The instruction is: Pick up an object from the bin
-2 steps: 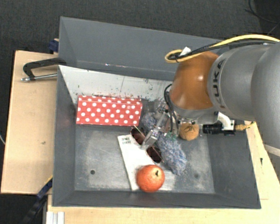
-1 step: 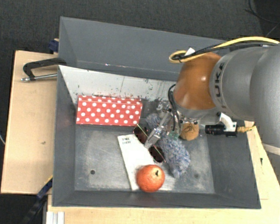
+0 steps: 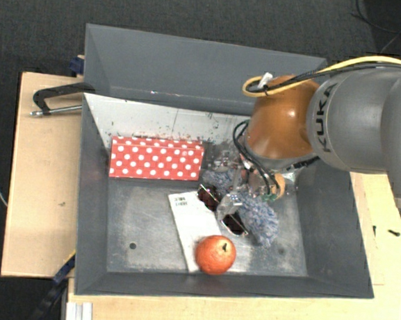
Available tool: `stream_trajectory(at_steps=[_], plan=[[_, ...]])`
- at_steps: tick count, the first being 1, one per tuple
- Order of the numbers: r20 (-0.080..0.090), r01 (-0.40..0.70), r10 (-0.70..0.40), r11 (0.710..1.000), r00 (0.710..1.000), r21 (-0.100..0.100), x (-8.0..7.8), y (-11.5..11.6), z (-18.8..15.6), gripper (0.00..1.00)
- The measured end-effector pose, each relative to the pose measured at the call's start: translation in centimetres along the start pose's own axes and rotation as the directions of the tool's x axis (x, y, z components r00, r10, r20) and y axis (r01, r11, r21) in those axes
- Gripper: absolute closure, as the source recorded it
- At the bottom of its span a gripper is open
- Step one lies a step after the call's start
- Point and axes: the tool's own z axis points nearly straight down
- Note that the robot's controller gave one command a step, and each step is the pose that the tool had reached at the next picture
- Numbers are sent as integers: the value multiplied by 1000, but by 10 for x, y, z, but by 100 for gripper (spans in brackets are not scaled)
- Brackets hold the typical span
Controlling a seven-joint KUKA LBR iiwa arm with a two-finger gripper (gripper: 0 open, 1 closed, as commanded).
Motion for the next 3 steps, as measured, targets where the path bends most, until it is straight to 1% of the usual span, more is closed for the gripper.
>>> stream_trajectory(at_steps=[1, 2, 3], plan=[[-15, -45, 45, 999, 999, -3, 2, -5, 6, 0], [-10, -59, 59, 998, 998, -3, -1, -29, 5, 100], [-10, -59, 59, 998, 998, -3, -1, -29, 5, 100]])
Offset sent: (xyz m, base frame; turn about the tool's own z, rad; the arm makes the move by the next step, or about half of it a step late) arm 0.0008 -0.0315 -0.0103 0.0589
